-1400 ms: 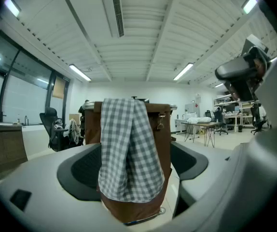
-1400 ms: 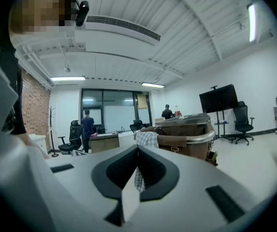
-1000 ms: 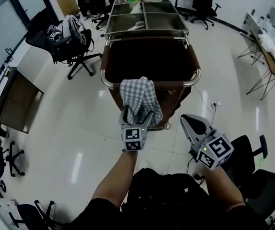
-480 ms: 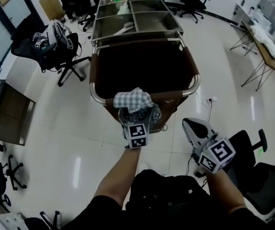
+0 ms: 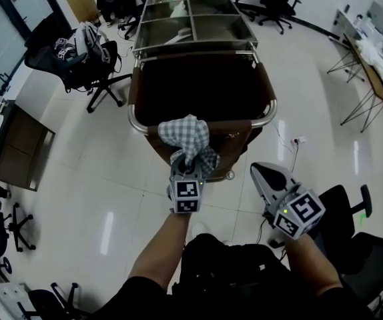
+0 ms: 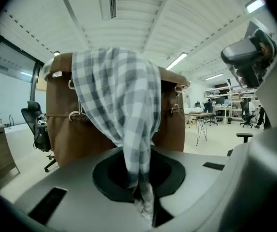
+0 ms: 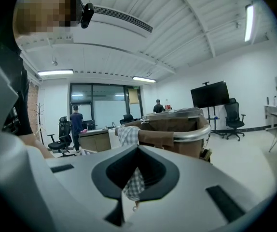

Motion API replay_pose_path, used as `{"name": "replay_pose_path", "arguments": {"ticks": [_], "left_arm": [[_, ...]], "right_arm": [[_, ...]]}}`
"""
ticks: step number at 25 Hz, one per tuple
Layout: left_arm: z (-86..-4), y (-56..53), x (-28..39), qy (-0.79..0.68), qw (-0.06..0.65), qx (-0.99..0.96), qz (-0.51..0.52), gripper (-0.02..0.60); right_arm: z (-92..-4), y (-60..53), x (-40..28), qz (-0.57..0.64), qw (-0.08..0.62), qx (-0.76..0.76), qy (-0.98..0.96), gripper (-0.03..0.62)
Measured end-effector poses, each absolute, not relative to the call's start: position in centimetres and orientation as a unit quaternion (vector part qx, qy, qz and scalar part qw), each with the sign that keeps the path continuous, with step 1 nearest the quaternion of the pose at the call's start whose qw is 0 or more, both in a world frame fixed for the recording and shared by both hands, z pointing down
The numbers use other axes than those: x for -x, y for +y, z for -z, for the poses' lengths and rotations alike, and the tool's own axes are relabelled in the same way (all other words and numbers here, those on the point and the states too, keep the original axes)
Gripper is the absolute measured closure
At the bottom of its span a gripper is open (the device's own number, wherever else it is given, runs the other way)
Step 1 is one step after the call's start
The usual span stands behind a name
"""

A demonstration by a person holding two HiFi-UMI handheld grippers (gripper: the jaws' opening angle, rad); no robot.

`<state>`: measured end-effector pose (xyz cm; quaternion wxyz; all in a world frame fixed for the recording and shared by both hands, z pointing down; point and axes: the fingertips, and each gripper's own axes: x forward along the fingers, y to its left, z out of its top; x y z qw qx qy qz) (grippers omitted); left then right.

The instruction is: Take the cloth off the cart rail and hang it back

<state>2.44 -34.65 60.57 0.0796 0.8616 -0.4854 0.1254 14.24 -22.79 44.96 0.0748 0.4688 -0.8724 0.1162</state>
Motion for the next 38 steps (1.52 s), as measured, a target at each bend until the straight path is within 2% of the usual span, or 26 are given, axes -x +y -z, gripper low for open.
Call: {"name": "replay_pose_path", "arguments": {"ticks": [5, 12, 16, 27, 32, 38], "left_arm": [[-59.4, -28.6, -1.8, -0.493, 0.05, -0.859, -0.13, 0.552], [-58.2, -19.9, 1.4, -0.535, 0.059, -0.833, -0.124, 0.552], [-51.7, -15.1, 2.0, -0.549, 0.042, -0.833, -0.059, 0.552], [-28.5, -7.7, 5.2, -0.539, -0.092, -0.834, 0.073, 0.552], [-22.8, -3.5, 7.6, -0.509, -0.138, -0.844, 0.1, 0.552], [-18.2, -0.1, 13.0, -0.478, -0.154, -0.856, 0.124, 0.552]], "right_arm": [[-44.0, -20.2, -14.5, -0.111, 0.061, -0.445, -0.887, 0.579], [-43.8, -14.7, -13.1, -0.107, 0.053, -0.395, -0.911, 0.579], [-43.4, -12.2, -12.2, -0.104, 0.046, -0.374, -0.92, 0.579], [-35.1, -8.6, -8.7, -0.043, -0.02, -0.36, -0.932, 0.579], [-31.3, -7.8, -7.3, -0.02, -0.058, -0.39, -0.919, 0.579], [-29.6, -5.4, -4.2, -0.006, -0.076, -0.421, -0.904, 0.579]]}}
